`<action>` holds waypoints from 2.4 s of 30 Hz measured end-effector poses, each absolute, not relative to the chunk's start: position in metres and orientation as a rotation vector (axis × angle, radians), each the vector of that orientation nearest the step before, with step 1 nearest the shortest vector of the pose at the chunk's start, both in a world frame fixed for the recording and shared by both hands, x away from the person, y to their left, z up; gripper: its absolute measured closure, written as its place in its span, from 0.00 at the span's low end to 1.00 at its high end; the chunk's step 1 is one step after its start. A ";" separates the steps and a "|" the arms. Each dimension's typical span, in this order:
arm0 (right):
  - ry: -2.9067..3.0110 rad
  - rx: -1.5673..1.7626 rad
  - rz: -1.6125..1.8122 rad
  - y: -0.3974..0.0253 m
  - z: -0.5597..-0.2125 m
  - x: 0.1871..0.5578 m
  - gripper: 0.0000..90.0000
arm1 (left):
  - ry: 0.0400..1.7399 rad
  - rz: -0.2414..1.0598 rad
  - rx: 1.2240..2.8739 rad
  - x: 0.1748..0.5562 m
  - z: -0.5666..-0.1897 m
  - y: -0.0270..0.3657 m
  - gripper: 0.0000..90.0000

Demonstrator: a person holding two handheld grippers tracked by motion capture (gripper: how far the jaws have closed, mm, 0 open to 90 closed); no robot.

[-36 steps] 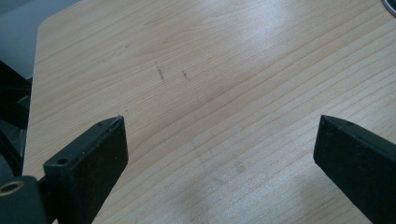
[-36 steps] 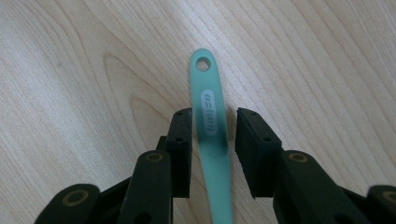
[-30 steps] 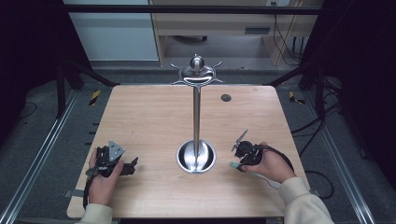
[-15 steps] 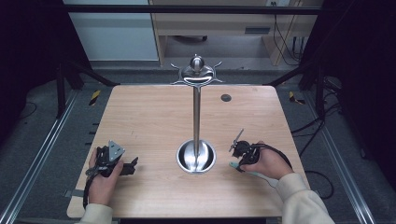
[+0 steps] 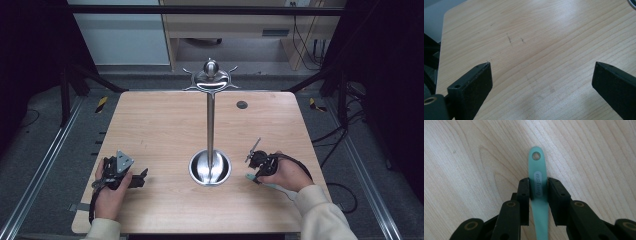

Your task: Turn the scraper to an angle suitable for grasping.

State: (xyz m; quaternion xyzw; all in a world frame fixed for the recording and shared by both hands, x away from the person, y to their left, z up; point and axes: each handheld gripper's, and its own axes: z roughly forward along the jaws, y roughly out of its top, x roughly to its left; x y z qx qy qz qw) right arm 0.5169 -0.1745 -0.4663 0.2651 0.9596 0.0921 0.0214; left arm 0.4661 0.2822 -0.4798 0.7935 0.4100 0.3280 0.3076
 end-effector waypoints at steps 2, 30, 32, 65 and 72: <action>2.971 0.824 0.280 -0.174 -0.466 0.516 0.82 | 1.083 0.868 2.100 0.466 -0.480 0.282 0.03; 2.781 0.903 0.682 -0.197 -0.418 0.495 0.83 | 1.082 0.869 2.110 0.466 -0.481 0.281 0.03; 2.757 0.912 0.731 -0.200 -0.410 0.493 0.83 | 1.081 0.869 2.110 0.466 -0.481 0.281 0.03; 2.416 0.855 1.255 -0.212 -0.324 0.472 0.83 | 1.083 0.869 2.109 0.466 -0.481 0.281 0.03; 2.371 0.809 1.304 -0.202 -0.309 0.464 0.83 | 1.086 0.866 2.108 0.465 -0.481 0.281 0.03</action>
